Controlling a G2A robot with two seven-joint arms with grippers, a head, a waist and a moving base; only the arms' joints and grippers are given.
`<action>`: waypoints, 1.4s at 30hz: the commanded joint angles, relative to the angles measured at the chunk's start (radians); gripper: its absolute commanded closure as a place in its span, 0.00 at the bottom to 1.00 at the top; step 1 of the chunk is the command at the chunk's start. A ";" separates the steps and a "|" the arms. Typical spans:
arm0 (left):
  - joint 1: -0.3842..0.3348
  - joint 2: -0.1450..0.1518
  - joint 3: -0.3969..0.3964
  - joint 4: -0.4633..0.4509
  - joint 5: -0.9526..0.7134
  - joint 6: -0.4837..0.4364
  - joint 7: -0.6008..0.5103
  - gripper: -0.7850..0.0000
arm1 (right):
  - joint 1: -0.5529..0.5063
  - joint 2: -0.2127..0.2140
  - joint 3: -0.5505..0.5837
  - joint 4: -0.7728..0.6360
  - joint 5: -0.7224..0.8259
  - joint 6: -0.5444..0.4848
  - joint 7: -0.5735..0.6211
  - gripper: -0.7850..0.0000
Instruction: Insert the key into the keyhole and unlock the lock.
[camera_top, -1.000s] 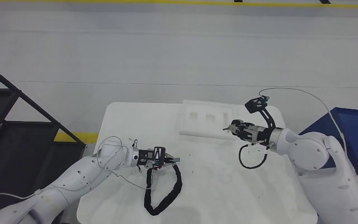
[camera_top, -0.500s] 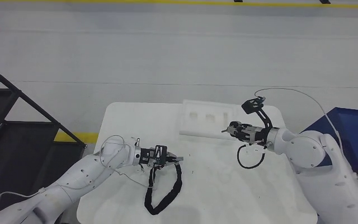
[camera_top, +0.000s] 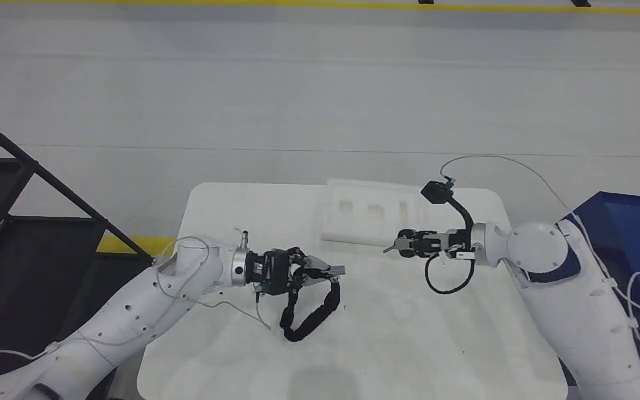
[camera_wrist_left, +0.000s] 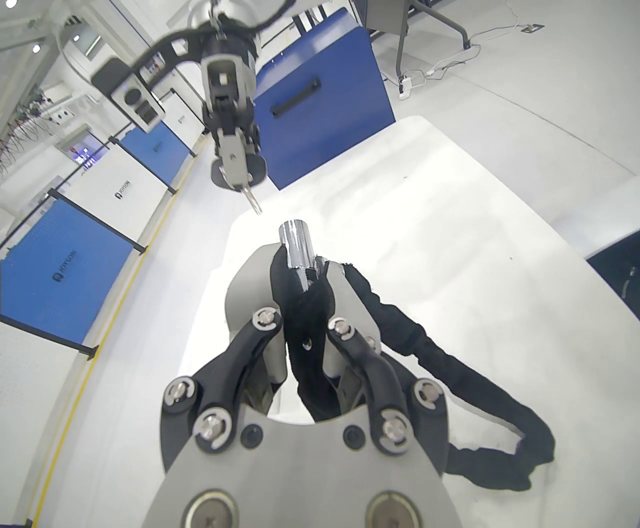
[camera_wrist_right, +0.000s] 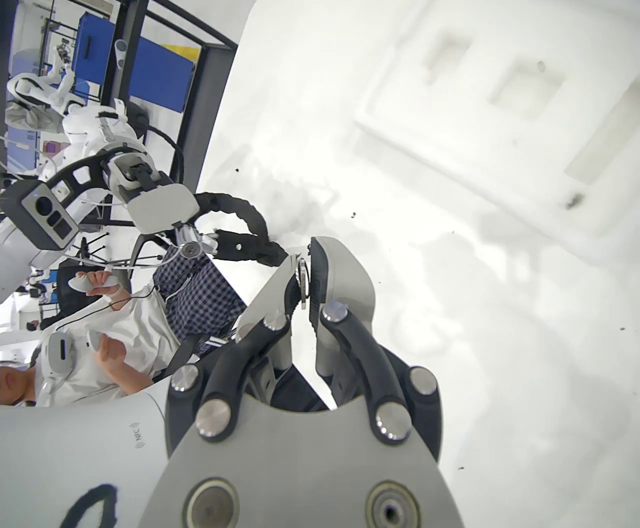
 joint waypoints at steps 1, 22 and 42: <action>0.004 0.003 -0.017 -0.028 -0.002 -0.004 -0.004 1.00 | 0.021 -0.004 -0.028 0.025 0.030 -0.015 0.030 1.00; -0.017 -0.015 -0.037 -0.058 -0.010 -0.003 -0.033 1.00 | 0.083 -0.022 -0.117 0.140 0.185 -0.056 0.115 1.00; -0.045 -0.072 0.034 -0.032 0.088 0.030 -0.024 1.00 | 0.171 -0.053 -0.226 0.280 0.466 -0.095 0.254 1.00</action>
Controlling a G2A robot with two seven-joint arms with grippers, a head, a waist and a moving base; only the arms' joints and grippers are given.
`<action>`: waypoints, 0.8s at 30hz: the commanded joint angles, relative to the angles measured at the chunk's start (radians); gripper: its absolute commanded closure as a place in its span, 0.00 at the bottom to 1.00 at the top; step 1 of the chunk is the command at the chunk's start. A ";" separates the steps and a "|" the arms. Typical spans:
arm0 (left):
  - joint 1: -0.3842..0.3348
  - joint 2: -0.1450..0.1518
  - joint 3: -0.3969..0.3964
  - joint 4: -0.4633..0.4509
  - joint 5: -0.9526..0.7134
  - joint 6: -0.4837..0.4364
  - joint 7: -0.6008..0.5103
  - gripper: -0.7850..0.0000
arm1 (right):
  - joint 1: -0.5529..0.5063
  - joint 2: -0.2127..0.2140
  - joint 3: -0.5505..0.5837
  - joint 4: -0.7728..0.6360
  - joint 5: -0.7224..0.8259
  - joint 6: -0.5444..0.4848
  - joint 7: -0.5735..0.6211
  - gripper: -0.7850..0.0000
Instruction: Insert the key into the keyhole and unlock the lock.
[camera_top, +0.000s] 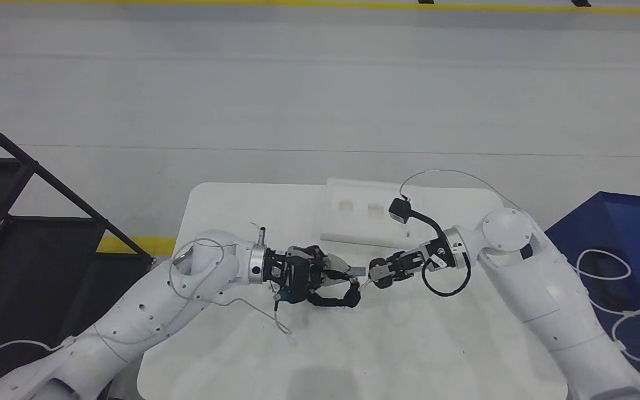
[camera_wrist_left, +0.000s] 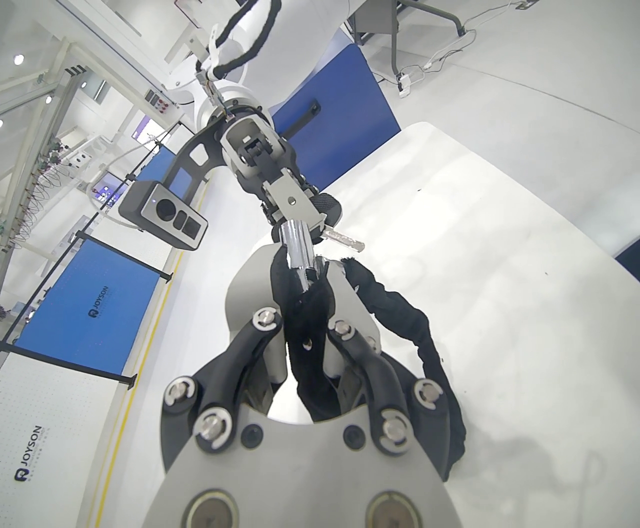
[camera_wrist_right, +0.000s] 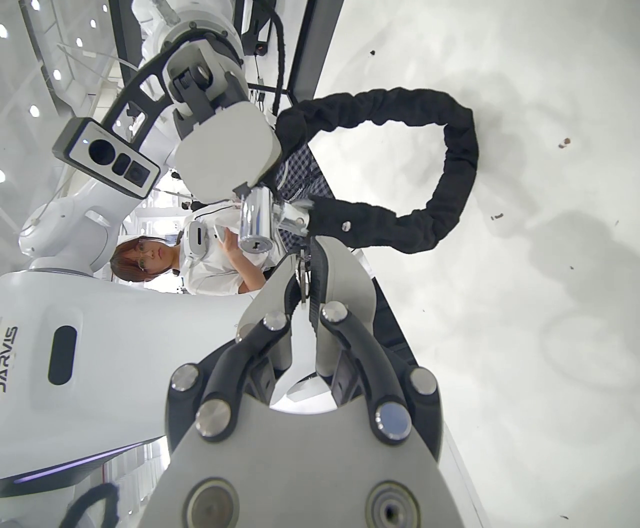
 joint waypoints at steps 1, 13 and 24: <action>-0.006 -0.007 0.009 0.007 0.005 -0.001 0.008 1.00 | 0.002 0.000 -0.003 -0.001 0.004 -0.002 0.001 1.00; -0.043 -0.048 0.048 0.065 0.010 -0.020 0.022 1.00 | 0.004 -0.001 -0.029 -0.044 0.005 -0.010 0.013 1.00; -0.060 -0.077 0.063 0.089 -0.011 -0.056 -0.006 1.00 | -0.005 0.003 -0.040 -0.094 -0.005 -0.005 0.006 1.00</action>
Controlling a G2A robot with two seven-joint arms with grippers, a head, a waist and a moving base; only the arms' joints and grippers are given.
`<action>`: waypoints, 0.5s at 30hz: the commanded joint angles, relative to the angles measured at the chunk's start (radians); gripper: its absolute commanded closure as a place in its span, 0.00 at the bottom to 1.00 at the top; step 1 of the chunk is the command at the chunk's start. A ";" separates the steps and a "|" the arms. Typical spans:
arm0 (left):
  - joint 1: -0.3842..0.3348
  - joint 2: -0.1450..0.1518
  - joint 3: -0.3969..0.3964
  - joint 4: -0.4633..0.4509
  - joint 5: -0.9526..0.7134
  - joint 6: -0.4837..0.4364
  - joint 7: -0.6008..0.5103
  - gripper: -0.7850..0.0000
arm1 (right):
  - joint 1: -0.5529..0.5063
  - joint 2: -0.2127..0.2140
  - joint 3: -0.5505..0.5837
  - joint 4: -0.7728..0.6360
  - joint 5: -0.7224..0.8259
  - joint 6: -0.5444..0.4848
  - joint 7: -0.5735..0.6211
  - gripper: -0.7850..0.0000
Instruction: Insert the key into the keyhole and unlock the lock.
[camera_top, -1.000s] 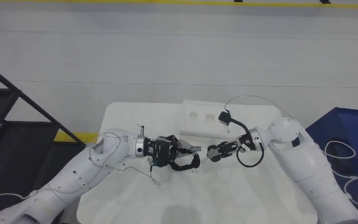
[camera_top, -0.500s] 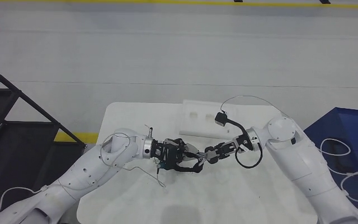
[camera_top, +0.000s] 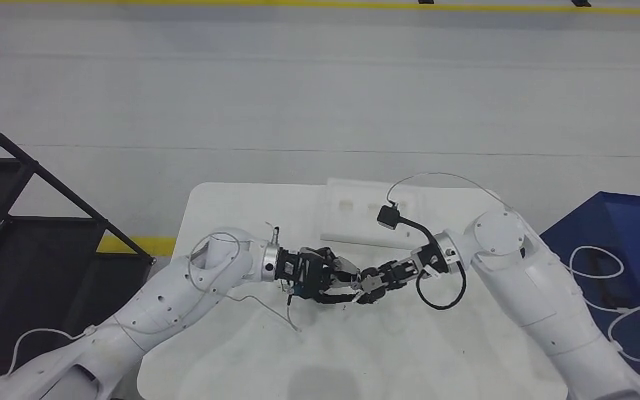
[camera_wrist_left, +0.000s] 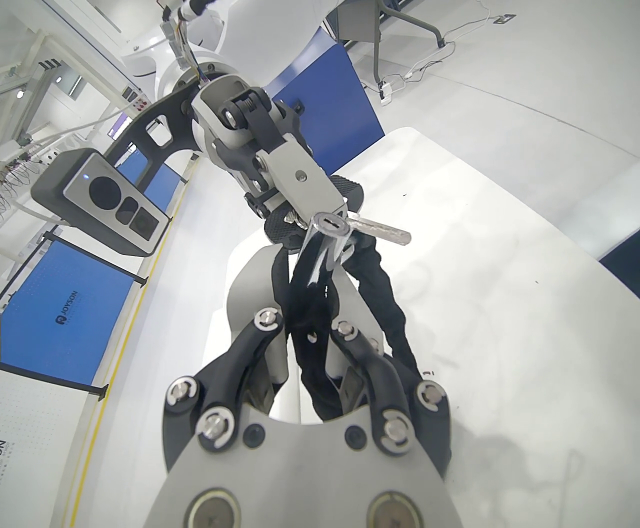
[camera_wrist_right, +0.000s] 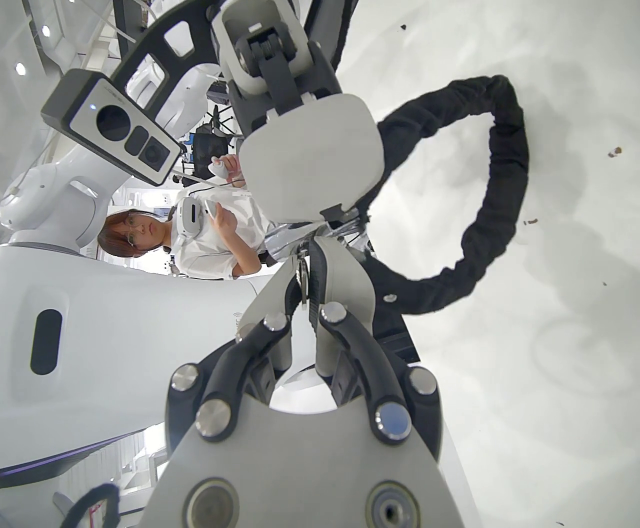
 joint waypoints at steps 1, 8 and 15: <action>-0.003 -0.005 0.003 0.001 -0.003 -0.005 -0.005 1.00 | -0.001 0.000 -0.002 -0.004 0.000 0.001 -0.001 1.00; -0.004 -0.019 0.004 0.026 -0.037 -0.022 -0.002 1.00 | 0.004 -0.001 -0.014 -0.001 0.002 0.004 -0.009 1.00; 0.030 -0.018 -0.036 0.059 -0.121 -0.030 -0.028 1.00 | -0.002 0.011 0.028 0.005 0.003 -0.004 -0.032 1.00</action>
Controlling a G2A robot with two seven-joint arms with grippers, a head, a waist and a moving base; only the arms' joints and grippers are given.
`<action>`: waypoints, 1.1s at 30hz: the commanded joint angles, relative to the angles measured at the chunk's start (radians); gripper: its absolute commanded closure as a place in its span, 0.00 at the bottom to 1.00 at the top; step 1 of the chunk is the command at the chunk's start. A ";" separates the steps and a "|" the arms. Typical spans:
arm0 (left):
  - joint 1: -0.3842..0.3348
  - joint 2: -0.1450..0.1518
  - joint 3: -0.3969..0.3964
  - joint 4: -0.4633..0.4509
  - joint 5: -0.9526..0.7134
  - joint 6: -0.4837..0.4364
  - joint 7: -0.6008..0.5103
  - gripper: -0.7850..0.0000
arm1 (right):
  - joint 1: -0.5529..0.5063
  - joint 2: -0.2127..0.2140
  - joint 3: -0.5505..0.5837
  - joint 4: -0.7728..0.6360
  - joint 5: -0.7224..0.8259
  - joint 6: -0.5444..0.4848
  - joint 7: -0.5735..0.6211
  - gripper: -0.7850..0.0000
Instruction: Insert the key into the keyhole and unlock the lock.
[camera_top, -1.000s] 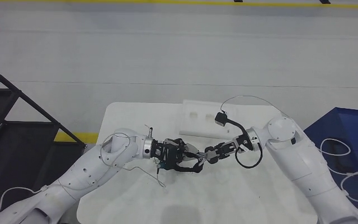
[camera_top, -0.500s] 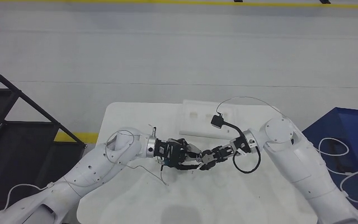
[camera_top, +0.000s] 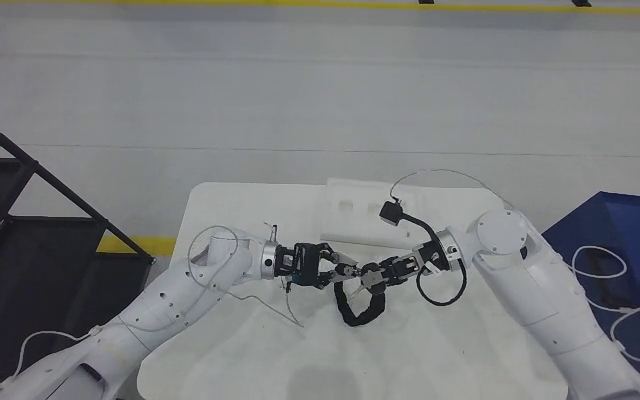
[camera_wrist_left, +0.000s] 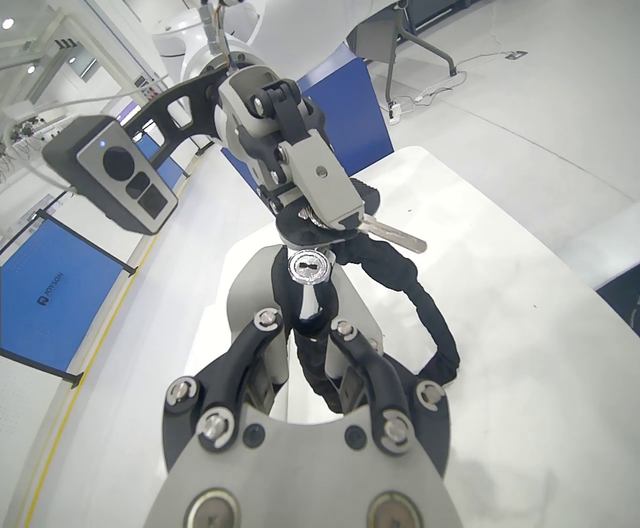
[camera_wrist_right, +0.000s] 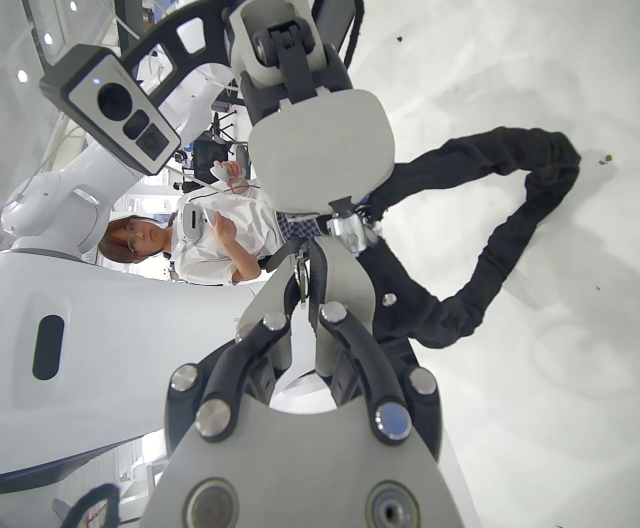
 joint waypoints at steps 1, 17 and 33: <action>0.012 0.002 -0.015 -0.001 -0.029 -0.011 -0.027 1.00 | -0.007 0.005 0.018 -0.006 -0.001 -0.002 -0.007 1.00; 0.139 0.019 -0.151 -0.114 -0.207 0.087 -0.311 1.00 | -0.262 0.066 0.244 -0.372 -0.261 0.101 -0.391 1.00; 0.166 0.015 -0.171 -0.136 -0.224 0.106 -0.373 1.00 | -0.405 0.080 0.280 -0.578 -0.509 0.224 -0.582 1.00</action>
